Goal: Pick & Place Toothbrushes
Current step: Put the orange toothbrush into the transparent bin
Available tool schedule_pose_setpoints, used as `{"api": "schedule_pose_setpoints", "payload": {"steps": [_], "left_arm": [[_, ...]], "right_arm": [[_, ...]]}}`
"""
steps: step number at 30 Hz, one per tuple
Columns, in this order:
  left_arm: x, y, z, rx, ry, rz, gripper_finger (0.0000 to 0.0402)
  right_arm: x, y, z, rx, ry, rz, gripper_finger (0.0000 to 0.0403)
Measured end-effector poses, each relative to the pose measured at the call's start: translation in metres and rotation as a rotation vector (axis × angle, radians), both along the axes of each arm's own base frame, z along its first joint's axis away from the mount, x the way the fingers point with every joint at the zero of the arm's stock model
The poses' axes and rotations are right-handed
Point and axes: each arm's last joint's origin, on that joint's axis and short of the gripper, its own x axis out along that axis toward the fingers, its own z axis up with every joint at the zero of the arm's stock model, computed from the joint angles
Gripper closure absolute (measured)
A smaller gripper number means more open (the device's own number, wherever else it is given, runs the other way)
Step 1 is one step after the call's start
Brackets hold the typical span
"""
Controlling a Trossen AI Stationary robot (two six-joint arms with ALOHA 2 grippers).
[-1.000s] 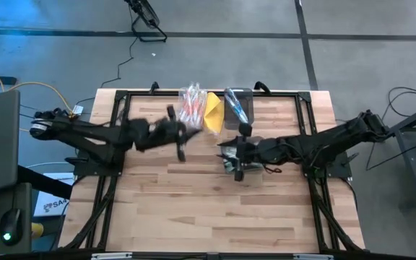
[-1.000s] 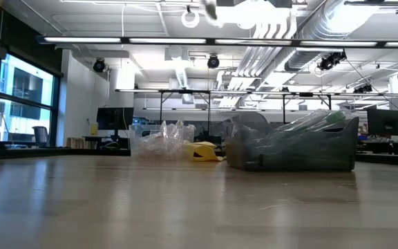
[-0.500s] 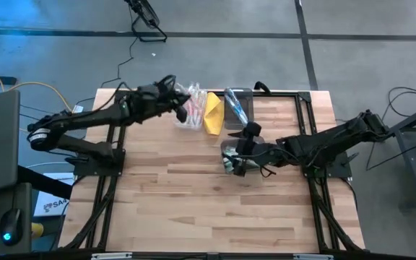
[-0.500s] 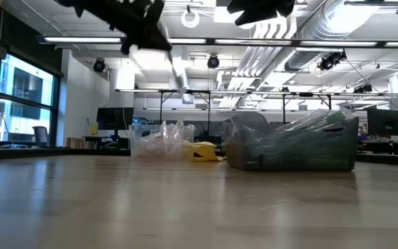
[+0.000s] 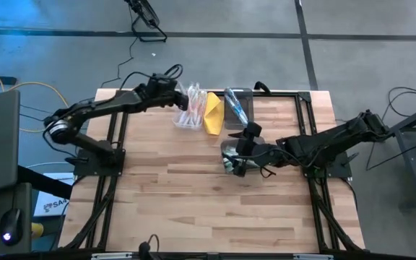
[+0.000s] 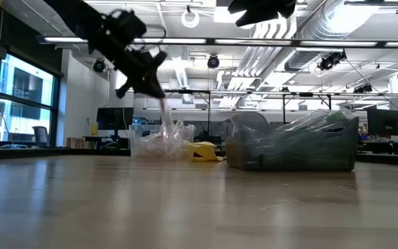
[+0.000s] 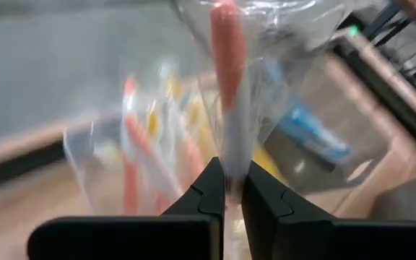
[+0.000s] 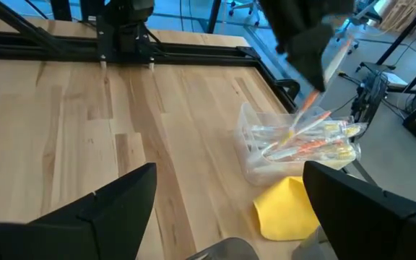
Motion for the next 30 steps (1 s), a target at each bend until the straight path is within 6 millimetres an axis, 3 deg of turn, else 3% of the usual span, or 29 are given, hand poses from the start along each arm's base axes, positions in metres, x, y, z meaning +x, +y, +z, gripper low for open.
{"api": "schedule_pose_setpoints", "payload": {"steps": [7,13,21,30], "left_arm": [[0.012,0.011,-0.033,-0.178,0.021,-0.052,0.038],[0.015,0.013,-0.041,-0.2,0.042,-0.041,0.0285],[0.015,0.013,-0.039,-0.199,0.026,-0.047,0.0169],[0.016,0.028,-0.015,-0.131,-0.015,-0.004,0.0147]], "right_arm": [[0.0,0.0,0.0,0.0,0.0,0.0,0.0062],[0.0,0.0,0.0,0.0,0.0,0.0,0.0062],[0.0,0.0,0.0,-0.001,0.001,0.0,0.0062],[0.0,0.0,0.0,-0.003,0.002,0.001,0.0062]]}}
